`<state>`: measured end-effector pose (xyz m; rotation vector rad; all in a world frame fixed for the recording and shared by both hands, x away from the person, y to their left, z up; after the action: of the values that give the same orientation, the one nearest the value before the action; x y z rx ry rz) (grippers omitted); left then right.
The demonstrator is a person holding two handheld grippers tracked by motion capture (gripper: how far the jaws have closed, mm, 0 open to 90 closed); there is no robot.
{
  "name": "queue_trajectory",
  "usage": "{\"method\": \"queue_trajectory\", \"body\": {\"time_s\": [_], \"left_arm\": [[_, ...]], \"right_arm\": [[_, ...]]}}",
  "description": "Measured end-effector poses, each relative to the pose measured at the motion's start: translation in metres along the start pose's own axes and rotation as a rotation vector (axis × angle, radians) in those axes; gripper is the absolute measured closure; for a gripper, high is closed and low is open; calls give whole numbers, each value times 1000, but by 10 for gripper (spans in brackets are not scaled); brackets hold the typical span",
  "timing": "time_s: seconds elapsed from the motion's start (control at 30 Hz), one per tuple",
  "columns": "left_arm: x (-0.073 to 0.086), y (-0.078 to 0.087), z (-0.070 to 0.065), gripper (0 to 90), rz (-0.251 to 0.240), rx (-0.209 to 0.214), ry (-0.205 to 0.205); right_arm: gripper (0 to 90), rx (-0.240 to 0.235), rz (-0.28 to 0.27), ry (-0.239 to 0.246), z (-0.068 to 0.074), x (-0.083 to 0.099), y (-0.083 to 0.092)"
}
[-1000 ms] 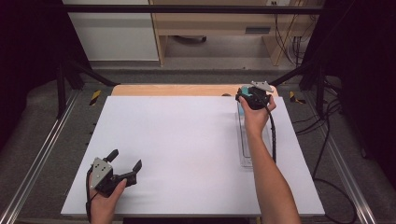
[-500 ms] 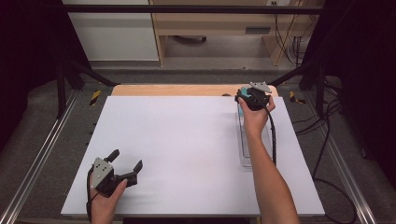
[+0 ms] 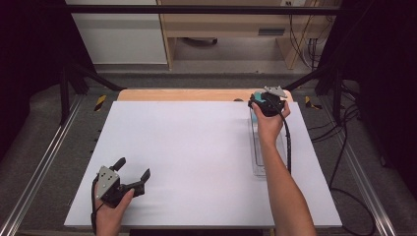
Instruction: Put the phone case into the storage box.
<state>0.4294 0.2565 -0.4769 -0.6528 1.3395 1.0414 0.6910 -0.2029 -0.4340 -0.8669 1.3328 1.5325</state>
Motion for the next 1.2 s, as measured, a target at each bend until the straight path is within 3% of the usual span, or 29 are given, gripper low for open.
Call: {"method": "queue_trajectory", "body": {"time_s": [1.2], "left_arm": [[0,-1,-3,33,0,3,4]], "right_arm": [[163,-17,13,23,4,2,-1]]}}
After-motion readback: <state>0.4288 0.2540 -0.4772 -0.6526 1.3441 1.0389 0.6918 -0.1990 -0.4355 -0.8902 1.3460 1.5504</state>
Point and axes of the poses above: each handheld gripper's, and its own axes: y roughly backward along the jaws, x roughly out of its underside, z roughly to its left, the point moved 3 cm from there along -y, roughly forward along the jaws, and after that the axes turned 10 degrees about -y, right-handed, at the moved point
